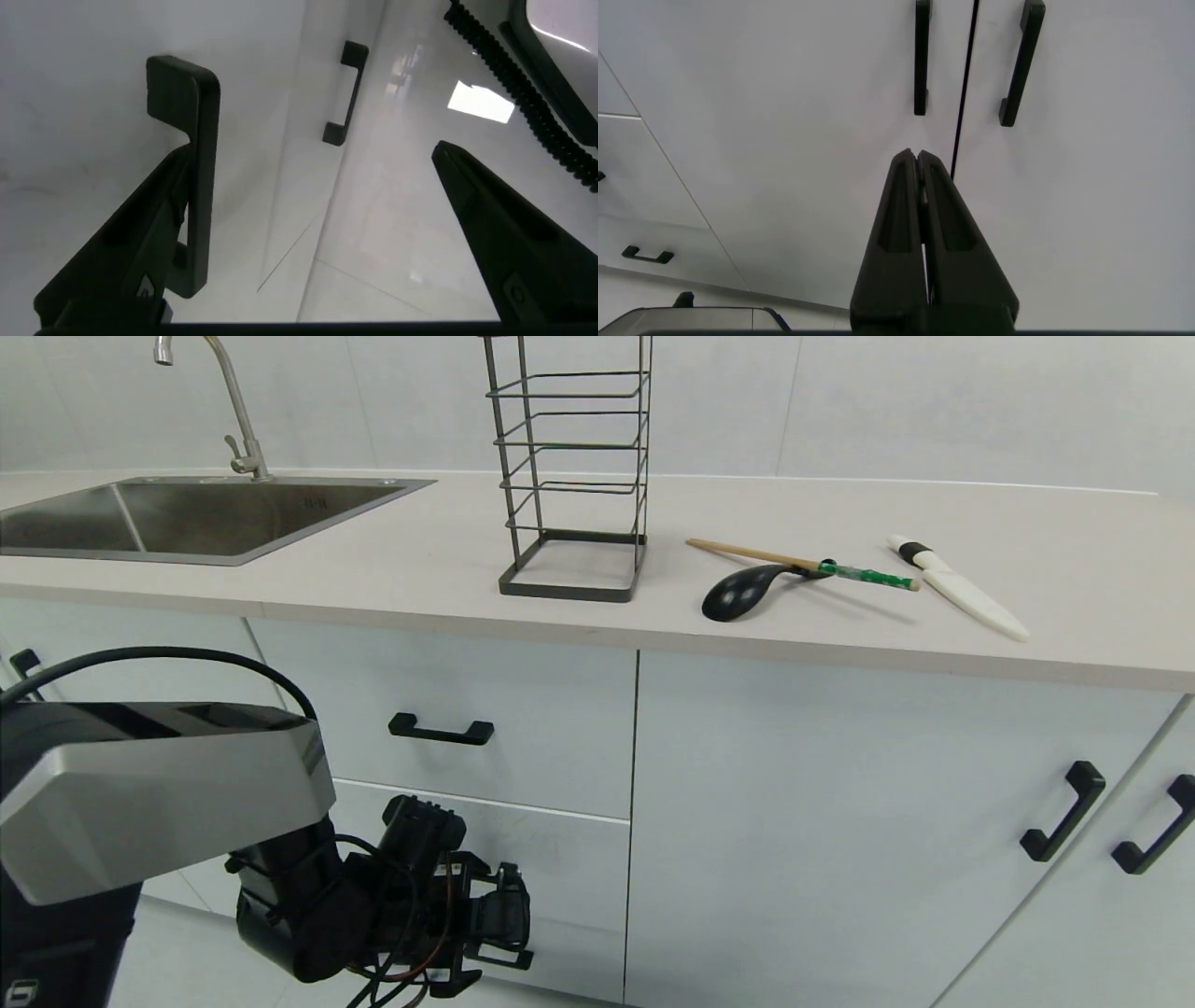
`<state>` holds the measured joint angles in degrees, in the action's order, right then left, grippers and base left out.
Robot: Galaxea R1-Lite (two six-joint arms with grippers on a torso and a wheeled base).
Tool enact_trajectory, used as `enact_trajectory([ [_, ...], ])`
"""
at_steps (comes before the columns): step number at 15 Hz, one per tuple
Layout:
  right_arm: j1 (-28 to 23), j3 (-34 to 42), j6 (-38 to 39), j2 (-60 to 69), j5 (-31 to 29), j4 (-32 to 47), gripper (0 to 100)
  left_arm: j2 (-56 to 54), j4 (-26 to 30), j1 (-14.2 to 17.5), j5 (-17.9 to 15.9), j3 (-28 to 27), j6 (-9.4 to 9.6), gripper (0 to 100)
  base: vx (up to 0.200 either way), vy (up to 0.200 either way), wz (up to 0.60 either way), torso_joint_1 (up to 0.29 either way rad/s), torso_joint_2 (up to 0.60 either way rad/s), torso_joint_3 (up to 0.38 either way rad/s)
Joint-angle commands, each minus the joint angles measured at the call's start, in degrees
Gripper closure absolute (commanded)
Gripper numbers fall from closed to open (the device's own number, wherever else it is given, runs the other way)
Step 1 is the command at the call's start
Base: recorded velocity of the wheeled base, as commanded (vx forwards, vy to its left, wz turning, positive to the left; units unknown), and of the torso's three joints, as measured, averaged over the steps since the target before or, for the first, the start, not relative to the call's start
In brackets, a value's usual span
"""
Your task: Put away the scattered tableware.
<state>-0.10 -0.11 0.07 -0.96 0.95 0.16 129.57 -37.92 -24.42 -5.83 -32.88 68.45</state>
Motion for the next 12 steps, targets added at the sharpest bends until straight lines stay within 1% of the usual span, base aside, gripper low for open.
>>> enact_trajectory([
  [1,0.0,-0.1,0.0,-0.1,0.0,0.0,100,-0.8,0.7,-0.4,-0.2,2.3,-0.16,0,0.0,0.0,0.0,0.0,0.0,0.0],
  [2,0.0,-0.1,-0.1,-0.1,0.0,0.0,100,-1.8,0.7,0.0,-0.2,3.3,-0.07,0,0.0,0.0,0.0,0.0,0.0,0.0],
  [4,0.0,0.0,0.0,-0.1,0.0,0.0,100,-3.6,0.7,0.2,-0.3,3.5,-0.16,0,0.0,0.0,0.0,0.0,0.0,0.0],
  [6,0.0,0.0,0.0,-0.1,0.0,0.0,100,-5.2,0.7,0.2,-0.4,3.8,-0.07,0,0.0,0.0,0.0,0.0,0.0,0.0],
  [8,0.0,0.0,0.0,-0.1,0.0,0.0,100,-7.1,0.7,0.2,-0.4,5.2,-0.07,0,0.0,0.0,0.0,0.0,0.0,0.0],
  [11,0.0,-0.1,0.0,-0.1,0.0,0.0,100,-14.2,0.6,-0.3,-0.4,10.3,0.02,0,0.0,0.0,0.0,0.0,0.0,0.0],
  [12,0.0,0.0,0.0,-0.1,0.0,0.0,100,-19.0,0.6,-0.8,-0.5,13.7,-0.16,0,0.0,0.0,0.0,0.0,0.0,0.0],
])
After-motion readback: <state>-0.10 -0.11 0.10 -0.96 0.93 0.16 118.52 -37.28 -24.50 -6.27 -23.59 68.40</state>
